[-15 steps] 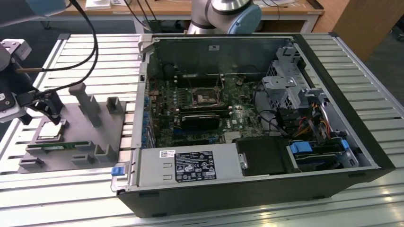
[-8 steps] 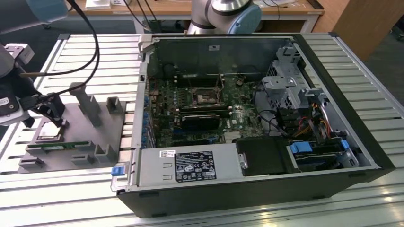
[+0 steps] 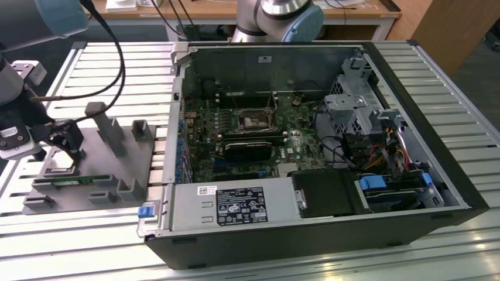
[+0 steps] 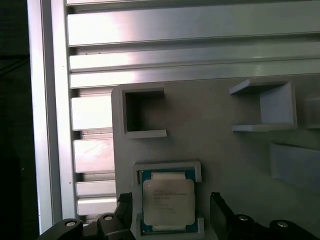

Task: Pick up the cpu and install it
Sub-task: 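Pick up the cpu and move it towards the insertion slot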

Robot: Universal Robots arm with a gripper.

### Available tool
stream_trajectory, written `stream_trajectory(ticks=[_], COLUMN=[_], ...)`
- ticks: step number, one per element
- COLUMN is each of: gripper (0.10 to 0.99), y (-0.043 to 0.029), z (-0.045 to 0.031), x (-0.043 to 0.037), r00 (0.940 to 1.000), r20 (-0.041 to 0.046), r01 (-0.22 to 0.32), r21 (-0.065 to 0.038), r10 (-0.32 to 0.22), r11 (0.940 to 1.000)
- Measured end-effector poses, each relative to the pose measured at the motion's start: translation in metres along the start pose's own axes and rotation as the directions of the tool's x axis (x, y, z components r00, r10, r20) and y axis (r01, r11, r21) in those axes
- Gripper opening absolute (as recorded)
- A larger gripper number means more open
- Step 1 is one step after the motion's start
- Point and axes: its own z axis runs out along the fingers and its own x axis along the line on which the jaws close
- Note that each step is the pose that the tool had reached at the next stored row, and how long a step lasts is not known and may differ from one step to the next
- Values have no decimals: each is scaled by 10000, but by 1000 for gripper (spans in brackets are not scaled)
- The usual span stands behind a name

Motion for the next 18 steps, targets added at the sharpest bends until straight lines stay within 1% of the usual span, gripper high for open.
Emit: stream_trajectory(ticks=[6, 11, 12, 14, 15, 18], gripper=[718, 718, 702, 702, 635, 635], y=[-2, -3, -4, -4, -4, -5], z=[56, 86, 90, 94, 96, 104], x=[1, 8, 9, 13, 17, 27], r00=[10000, 10000, 10000, 10000, 10000, 10000], r20=[-1, 0, 0, 0, -2, -3], r01=[2, 2, 3, 4, 7, 44], r21=[1, 0, 1, -4, -7, -33], r10=[-2, -2, -3, -4, -7, -44], r11=[10000, 10000, 10000, 10000, 10000, 10000])
